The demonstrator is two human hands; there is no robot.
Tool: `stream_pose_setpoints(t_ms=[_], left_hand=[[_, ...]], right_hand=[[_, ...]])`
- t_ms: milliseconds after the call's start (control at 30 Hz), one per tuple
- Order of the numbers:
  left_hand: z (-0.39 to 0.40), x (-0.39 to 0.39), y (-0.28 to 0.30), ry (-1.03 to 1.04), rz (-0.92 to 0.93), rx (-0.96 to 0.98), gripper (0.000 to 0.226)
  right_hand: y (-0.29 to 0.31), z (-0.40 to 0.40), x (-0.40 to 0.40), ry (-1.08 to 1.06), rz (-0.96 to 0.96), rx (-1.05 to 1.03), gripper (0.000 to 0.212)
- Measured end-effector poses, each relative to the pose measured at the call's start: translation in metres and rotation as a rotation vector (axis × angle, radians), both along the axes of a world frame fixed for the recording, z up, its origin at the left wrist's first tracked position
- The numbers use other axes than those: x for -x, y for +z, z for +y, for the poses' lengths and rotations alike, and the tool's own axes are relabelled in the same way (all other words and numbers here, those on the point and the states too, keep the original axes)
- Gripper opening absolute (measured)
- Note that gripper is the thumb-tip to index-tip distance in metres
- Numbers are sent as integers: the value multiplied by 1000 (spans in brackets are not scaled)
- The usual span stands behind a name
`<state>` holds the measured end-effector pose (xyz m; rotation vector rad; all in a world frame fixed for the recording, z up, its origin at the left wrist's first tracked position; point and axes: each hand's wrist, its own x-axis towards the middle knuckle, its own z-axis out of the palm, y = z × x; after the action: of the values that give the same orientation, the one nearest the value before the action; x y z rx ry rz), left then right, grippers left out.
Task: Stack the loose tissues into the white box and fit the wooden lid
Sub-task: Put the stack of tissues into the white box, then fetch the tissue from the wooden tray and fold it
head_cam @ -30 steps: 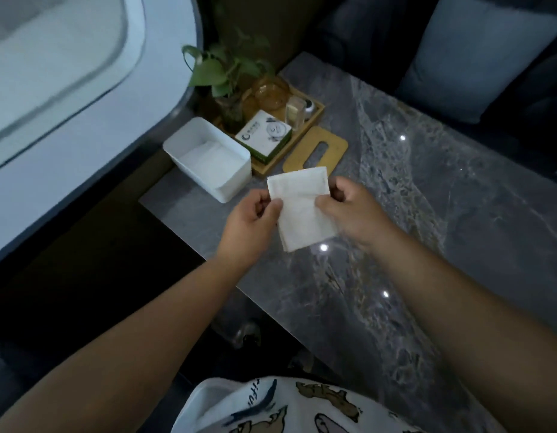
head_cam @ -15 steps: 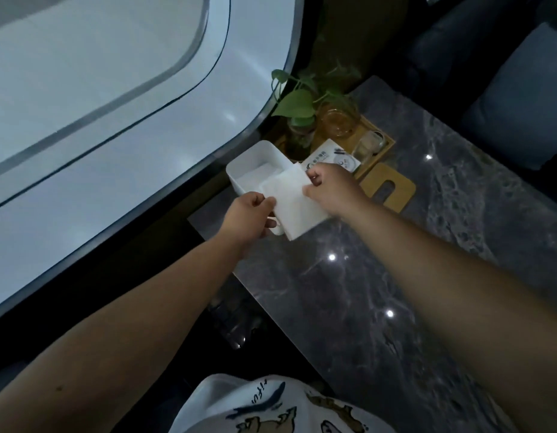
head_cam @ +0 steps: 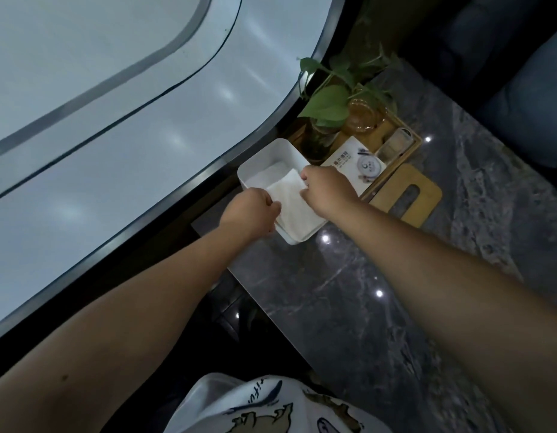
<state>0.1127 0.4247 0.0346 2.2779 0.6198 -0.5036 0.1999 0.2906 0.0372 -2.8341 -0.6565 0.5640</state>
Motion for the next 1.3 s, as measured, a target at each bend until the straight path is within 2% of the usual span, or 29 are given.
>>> stream_pose_setpoints(t_ms=[200, 333, 433, 500, 600, 667, 767, 867, 1033, 1100, 1233, 1300], left_hand=[[3, -1, 0, -189, 6, -203, 30], [3, 6, -4, -288, -74, -276, 36], [4, 6, -9, -381, -45, -309, 43], [5, 2, -10, -440, -1, -316, 41], [3, -4, -7, -511, 63, -341, 30], [3, -7, -7, -505, 88, -330, 32], [5, -5, -7, -476, 68, -307, 39], [8, 6, 5, -465, -59, -422, 46], [-3, 17, 39, -544, -409, -616, 35], [-12, 17, 45, -636, -523, -683, 40], [-41, 17, 53, -804, -519, -648, 70], [-61, 19, 58, -877, -558, -635, 75]], right_hand=[[-5, 2, 7, 40, -13, 123, 31], [-6, -4, 17, 102, -51, 80, 35], [-10, -9, 22, 201, -84, 74, 36], [-16, -4, 21, 240, -29, 230, 38], [-23, 9, 15, 198, 161, 457, 39], [-25, 11, 14, 168, 171, 444, 36], [-11, 3, 21, 159, 88, 306, 35], [16, -14, 34, 174, -9, 156, 32], [45, -61, 64, 37, -413, -13, 21], [49, -78, 76, -12, -509, -72, 23], [50, -117, 105, -62, -453, 10, 50], [50, -139, 124, -115, -440, 66, 56]])
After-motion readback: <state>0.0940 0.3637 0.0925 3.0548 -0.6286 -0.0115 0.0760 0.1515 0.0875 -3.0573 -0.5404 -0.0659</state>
